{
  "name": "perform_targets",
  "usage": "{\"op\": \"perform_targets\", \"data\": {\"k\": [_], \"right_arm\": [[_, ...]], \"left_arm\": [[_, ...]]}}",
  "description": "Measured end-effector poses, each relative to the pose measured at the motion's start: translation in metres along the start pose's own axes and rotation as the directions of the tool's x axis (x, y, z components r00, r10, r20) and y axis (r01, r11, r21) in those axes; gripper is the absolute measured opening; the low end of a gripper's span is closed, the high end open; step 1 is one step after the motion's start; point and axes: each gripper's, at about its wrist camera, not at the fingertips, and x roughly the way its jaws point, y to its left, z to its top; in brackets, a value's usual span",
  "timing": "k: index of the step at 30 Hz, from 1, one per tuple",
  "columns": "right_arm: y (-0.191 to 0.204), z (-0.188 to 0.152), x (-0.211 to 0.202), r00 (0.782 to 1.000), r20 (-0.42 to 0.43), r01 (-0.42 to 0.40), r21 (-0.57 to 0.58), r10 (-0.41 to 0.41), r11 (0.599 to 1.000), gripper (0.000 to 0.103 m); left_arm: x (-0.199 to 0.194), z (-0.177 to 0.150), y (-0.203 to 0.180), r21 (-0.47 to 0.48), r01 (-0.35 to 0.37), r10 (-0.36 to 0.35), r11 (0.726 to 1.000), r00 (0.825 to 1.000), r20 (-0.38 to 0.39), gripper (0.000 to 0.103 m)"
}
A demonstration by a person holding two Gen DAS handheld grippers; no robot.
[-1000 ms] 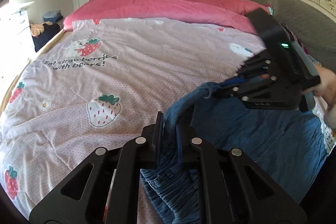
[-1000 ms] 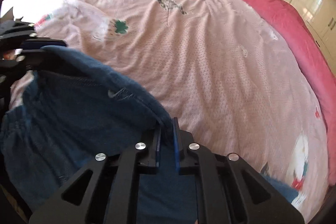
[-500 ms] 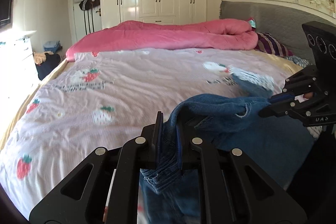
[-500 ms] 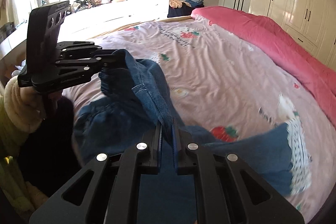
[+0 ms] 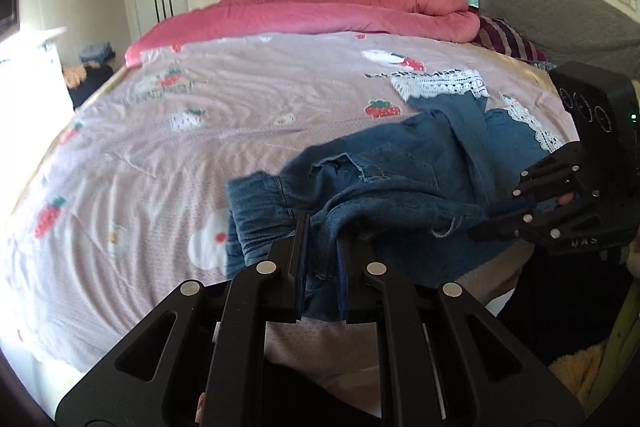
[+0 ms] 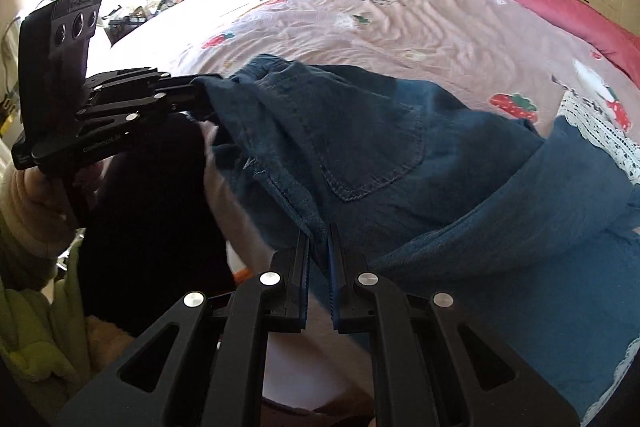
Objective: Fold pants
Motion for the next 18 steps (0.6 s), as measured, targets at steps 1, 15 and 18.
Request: {"op": "perform_targets", "data": {"k": [1,15,18], "right_arm": [[0.003,0.0,0.001,1.0,0.005,0.0,-0.013,0.0,1.0,0.01],[-0.01,-0.018,0.033,0.996,-0.076,-0.035,0.092,0.042,0.995,0.016],[-0.01,-0.021,0.032,0.996,-0.07,-0.052,0.097,0.059,0.994,0.022]], "left_arm": [[-0.001,0.001,0.0,0.0,-0.015,0.015,1.0,1.0,-0.001,0.006],[0.008,-0.014,0.01,-0.116,0.036,-0.052,0.993,0.99,-0.131,0.025],[-0.001,-0.014,0.011,-0.105,0.016,-0.03,0.994,0.991,-0.129,0.035]]}}
